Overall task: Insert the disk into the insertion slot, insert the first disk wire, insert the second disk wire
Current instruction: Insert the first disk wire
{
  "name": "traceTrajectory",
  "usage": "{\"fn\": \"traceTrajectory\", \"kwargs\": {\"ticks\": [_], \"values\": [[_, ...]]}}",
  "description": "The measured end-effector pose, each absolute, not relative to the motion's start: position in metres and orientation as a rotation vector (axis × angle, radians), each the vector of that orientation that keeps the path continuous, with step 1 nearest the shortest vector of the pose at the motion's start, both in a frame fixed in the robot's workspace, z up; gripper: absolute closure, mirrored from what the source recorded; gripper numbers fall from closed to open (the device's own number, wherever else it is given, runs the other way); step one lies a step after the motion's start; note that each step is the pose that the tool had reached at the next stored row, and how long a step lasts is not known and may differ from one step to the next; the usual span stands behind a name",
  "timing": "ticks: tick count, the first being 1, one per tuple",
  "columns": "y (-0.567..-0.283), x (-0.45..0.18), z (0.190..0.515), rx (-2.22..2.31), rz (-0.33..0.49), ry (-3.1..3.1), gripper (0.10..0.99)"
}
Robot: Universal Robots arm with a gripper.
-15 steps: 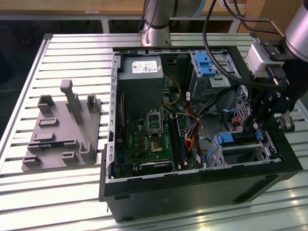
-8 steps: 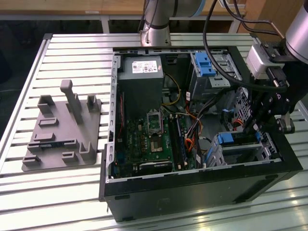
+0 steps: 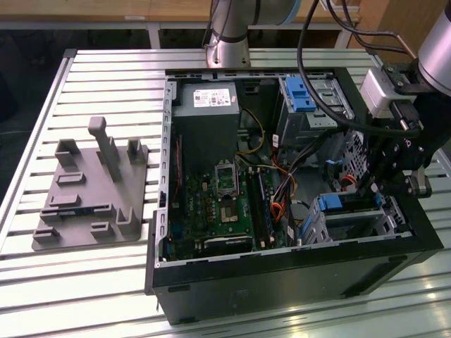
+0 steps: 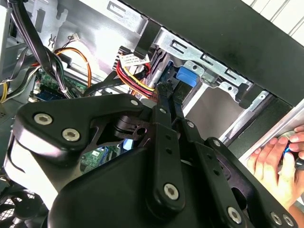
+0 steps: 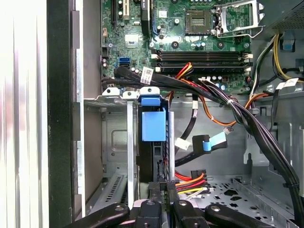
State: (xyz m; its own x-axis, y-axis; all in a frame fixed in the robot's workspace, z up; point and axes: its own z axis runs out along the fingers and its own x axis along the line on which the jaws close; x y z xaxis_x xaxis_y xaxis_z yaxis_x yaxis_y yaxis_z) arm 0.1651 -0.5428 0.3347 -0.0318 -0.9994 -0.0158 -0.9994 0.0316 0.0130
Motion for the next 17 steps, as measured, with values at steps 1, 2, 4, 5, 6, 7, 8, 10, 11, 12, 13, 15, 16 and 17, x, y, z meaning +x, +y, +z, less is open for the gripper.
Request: {"fn": "traceTrajectory", "kwargs": {"ticks": [1,2,4,5,6,7,8,10,11,12,13,15,16,17], "values": [[-0.5429,0.1651,0.3342,-2.184,0.032,2.255,0.922],[-0.5429,0.1651,0.3335,-2.184,0.032,2.255,0.922],[-0.5429,0.1651,0.3324,-2.184,0.032,2.255,0.922],[-0.5428,0.1651,0.3319,-2.184,0.032,2.255,0.922],[-0.5428,0.1651,0.3313,-2.184,0.032,2.255,0.922],[-0.5429,0.1651,0.3306,-2.184,0.032,2.255,0.922],[-0.5429,0.1651,0.3300,-2.184,0.032,2.255,0.922],[-0.5430,0.1651,0.3287,-2.184,0.032,2.255,0.922],[-0.5432,0.1651,0.3284,-2.184,0.031,2.255,0.922],[-0.5432,0.1651,0.3284,-2.184,0.031,2.255,0.922],[-0.5432,0.1651,0.3284,-2.184,0.032,2.255,0.922],[-0.5432,0.1651,0.3281,-2.184,0.032,2.255,0.855],[-0.5432,0.1651,0.3283,-2.184,0.032,2.255,0.792],[-0.5432,0.1651,0.3291,-2.183,0.032,2.255,0.792]]}}
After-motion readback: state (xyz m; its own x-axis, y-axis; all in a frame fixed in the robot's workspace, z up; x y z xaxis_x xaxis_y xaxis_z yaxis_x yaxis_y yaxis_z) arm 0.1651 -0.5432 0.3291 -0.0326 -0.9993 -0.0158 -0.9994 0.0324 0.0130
